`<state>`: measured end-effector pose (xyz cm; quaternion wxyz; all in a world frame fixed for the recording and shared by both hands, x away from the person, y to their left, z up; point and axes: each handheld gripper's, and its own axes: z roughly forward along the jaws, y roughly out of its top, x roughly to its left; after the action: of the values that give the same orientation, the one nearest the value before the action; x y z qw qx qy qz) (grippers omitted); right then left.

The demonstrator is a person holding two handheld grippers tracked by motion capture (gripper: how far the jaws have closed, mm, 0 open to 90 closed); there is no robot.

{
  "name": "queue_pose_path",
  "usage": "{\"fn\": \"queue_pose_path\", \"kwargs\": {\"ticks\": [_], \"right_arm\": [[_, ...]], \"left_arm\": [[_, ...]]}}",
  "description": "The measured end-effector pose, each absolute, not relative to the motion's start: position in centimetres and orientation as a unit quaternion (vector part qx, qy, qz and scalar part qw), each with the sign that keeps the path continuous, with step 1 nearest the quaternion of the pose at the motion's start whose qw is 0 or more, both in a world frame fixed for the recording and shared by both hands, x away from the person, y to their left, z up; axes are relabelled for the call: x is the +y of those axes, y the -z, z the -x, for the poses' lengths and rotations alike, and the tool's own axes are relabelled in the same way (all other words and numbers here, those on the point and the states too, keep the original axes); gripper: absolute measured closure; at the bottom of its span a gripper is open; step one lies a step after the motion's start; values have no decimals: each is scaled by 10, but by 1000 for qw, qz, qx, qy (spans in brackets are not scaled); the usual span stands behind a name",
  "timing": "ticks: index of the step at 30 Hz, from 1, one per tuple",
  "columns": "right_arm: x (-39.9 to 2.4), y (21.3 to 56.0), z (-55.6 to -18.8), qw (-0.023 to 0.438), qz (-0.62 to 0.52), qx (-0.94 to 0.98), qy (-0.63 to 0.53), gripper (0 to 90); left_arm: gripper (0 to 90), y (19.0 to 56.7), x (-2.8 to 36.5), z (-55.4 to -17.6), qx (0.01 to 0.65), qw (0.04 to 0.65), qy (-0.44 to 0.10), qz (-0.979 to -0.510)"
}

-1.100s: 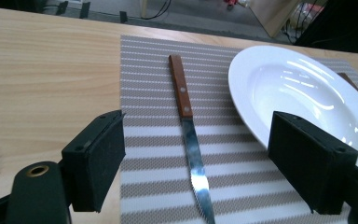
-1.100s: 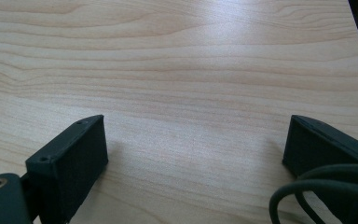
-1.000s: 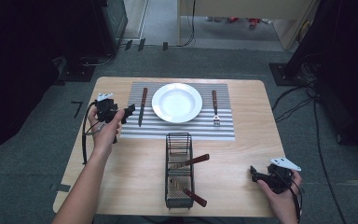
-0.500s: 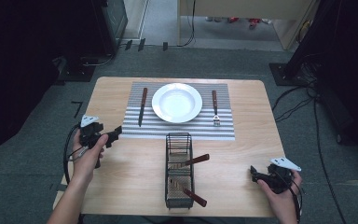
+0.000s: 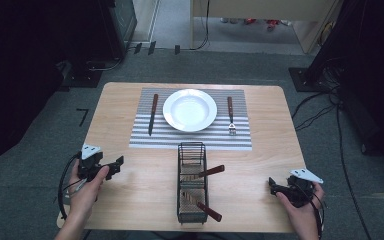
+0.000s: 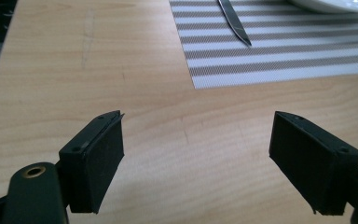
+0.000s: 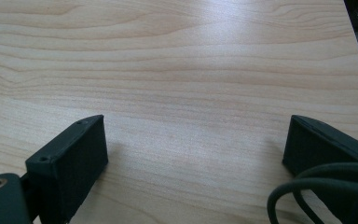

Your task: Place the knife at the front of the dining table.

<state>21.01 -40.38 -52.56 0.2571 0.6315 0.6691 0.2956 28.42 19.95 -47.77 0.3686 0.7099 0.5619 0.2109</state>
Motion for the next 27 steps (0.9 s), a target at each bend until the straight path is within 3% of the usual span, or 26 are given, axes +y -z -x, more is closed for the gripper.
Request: {"fn": "queue_pose_path", "kwargs": {"ticks": [16, 27], "right_arm": [[-404, 526, -210, 258, -633, 668, -295, 59], [-404, 526, -210, 258, -633, 668, -295, 59]], "left_arm": [[180, 505, 218, -243, 591, 346, -237, -689], [172, 518, 217, -248, 594, 307, -262, -696]]}}
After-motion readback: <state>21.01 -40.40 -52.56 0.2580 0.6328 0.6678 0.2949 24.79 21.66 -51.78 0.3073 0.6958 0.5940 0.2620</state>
